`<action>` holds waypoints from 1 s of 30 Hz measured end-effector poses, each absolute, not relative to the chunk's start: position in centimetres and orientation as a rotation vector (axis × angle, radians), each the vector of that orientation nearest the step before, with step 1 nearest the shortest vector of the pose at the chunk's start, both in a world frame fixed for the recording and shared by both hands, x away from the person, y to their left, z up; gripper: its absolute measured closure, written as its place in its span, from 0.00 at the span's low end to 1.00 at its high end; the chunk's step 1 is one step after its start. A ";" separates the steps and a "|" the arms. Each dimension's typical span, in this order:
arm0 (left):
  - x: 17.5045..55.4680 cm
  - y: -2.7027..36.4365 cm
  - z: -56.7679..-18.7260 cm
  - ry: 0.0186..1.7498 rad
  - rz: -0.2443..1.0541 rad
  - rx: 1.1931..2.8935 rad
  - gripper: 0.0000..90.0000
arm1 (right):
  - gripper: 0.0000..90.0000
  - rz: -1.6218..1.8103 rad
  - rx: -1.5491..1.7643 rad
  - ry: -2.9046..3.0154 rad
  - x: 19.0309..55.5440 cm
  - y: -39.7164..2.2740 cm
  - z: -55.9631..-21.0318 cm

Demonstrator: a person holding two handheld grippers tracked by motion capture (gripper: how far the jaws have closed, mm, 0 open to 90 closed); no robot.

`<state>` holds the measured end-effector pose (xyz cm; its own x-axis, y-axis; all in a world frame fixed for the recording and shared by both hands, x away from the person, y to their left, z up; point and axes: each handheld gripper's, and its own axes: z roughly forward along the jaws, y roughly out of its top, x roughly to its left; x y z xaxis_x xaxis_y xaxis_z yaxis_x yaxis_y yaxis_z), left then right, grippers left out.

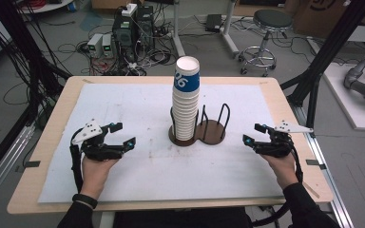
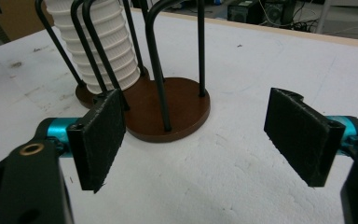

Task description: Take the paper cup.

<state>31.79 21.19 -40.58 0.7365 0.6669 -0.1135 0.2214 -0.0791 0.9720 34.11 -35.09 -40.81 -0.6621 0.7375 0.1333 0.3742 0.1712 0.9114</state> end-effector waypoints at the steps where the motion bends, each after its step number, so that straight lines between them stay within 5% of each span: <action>1: 31.8 21.2 -40.5 0.727 0.433 1.650 0.18 | 0.23 1.490 1.054 2.113 34.2 -35.1 -40.8; 30: 34.4 16.5 -36.6 0.583 0.382 1.710 0.08 | 0.23 1.463 1.023 2.105 33.6 -34.9 -40.3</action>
